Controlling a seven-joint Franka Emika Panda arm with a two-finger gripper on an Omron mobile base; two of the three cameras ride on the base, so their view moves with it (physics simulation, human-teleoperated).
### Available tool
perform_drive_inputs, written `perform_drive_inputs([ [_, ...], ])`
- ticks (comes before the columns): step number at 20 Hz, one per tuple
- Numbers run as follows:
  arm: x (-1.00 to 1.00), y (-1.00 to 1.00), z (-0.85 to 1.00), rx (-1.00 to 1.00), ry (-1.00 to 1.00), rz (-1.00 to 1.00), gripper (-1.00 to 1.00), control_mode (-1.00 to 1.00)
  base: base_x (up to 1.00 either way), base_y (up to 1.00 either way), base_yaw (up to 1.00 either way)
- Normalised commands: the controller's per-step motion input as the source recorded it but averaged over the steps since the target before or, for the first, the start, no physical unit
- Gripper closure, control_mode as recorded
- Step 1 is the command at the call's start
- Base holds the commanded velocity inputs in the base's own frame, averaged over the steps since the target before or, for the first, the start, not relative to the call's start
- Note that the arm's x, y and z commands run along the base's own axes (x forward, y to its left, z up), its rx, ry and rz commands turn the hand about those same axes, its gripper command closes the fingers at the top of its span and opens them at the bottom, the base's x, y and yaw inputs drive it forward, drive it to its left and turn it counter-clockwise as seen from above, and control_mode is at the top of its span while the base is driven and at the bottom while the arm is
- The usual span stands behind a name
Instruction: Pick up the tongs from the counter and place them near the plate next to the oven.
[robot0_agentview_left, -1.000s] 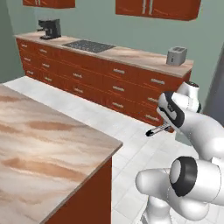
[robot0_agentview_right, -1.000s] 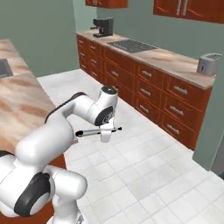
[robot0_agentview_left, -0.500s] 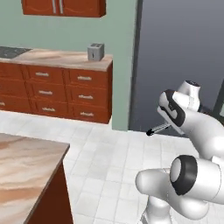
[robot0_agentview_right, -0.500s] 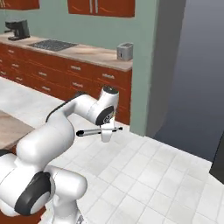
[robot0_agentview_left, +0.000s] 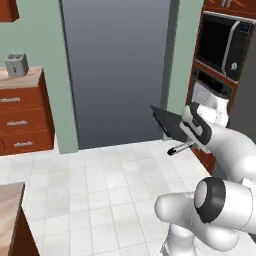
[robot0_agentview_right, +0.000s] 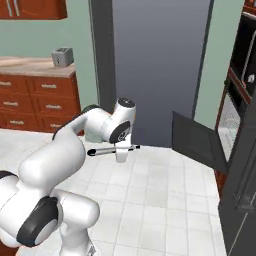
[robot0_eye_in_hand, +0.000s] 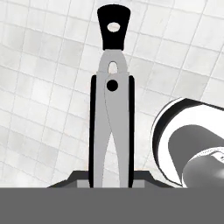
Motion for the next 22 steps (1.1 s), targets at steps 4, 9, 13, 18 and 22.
perform_drive_inputs([
  [4,0.0,0.0,0.0,0.0,0.0,0.0,1.0,1.0,-0.6,-0.02,-0.65],
  [9,0.0,0.0,0.0,0.0,0.0,0.0,1.0,1.0,-0.13,-0.11,-0.7],
  [13,0.0,0.0,0.0,0.0,0.0,0.0,1.0,1.0,0.0,-0.42,-0.68],
  [18,0.0,0.0,0.0,0.0,0.0,0.0,1.0,1.0,0.02,-0.56,-0.65],
  [22,0.0,0.0,0.0,0.0,0.0,0.0,1.0,1.0,0.2,-0.58,-0.6],
])
